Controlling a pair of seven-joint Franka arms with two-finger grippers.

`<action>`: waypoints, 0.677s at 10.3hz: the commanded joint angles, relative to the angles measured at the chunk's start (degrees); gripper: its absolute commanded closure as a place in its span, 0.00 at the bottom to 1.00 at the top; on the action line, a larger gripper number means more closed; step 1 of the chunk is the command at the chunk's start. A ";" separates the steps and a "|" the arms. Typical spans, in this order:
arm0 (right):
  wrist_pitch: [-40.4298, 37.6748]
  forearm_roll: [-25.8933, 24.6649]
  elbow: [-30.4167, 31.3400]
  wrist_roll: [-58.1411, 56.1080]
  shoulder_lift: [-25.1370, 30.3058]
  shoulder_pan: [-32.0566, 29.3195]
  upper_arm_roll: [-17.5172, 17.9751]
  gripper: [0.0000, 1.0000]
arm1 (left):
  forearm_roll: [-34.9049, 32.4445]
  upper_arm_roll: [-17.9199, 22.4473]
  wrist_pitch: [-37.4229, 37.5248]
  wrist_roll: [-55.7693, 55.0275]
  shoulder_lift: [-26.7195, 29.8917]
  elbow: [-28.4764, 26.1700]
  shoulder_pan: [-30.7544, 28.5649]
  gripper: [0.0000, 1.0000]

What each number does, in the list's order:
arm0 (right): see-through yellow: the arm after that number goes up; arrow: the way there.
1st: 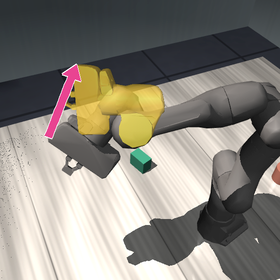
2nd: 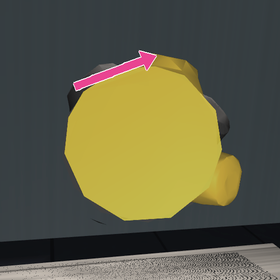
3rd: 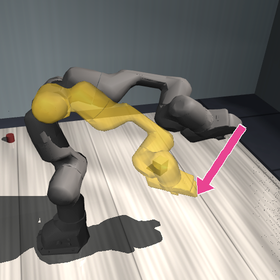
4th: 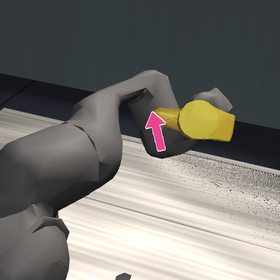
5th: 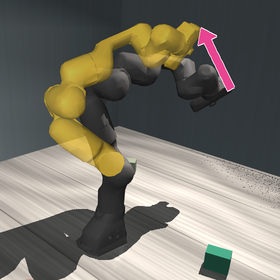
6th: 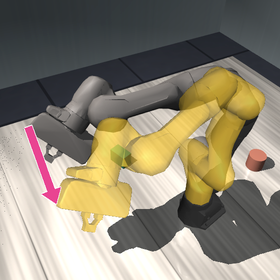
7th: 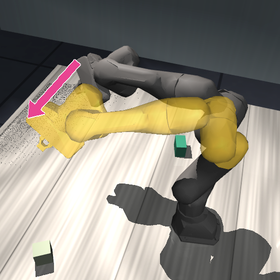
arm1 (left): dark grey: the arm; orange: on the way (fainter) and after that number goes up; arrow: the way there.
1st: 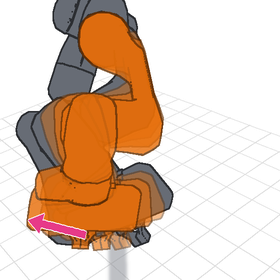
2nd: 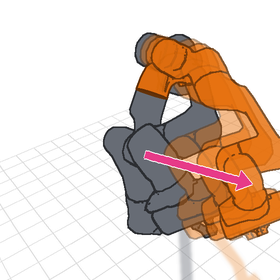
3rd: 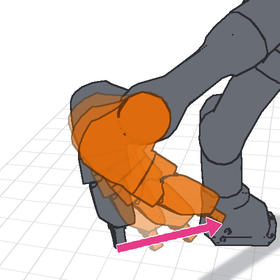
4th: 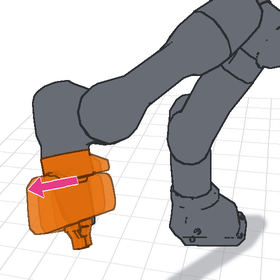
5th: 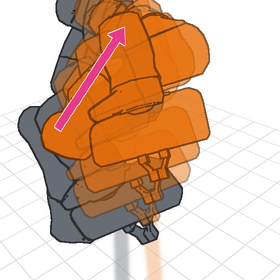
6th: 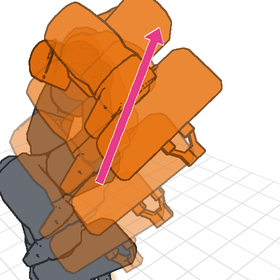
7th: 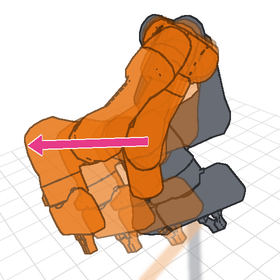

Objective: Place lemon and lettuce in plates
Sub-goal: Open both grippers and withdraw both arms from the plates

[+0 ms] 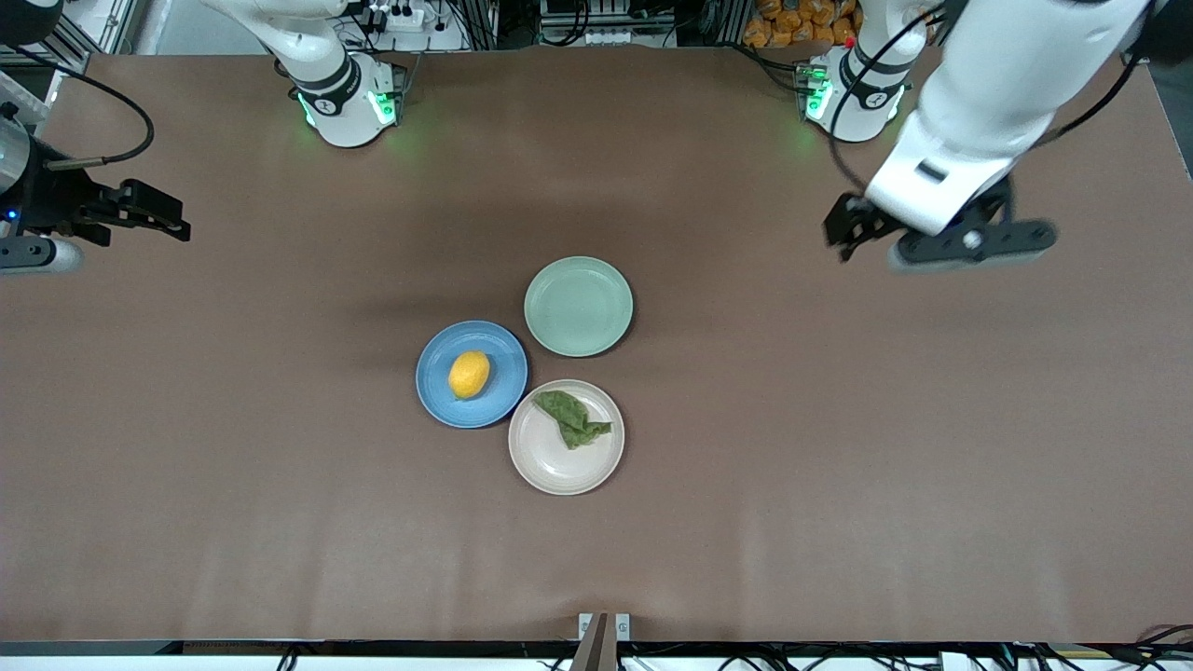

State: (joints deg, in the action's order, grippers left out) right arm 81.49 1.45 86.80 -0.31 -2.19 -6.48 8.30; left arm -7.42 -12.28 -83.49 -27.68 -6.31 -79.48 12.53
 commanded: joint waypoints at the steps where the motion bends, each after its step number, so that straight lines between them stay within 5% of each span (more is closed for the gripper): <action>1: 0.69 0.66 1.36 0.84 1.23 -0.55 0.40 0.00 | 1.00 -0.20 3.58 2.27 5.58 -2.87 -2.60 0.00; 5: 0.34 0.66 1.36 0.84 1.14 -0.55 0.40 0.00 | 8.81 -0.55 0.64 12.96 10.78 -8.92 -13.48 0.00; 7: 0.34 0.66 1.44 0.84 1.23 0.06 0.40 0.00 | 8.30 -0.29 -3.32 14.06 12.89 -14.10 -13.59 0.00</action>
State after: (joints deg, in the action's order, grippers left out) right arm 81.53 1.45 86.93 -0.30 -2.17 -6.44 8.36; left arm -0.06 -12.16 -83.05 -14.76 3.17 -87.63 -0.83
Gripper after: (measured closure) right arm 0.000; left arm 0.000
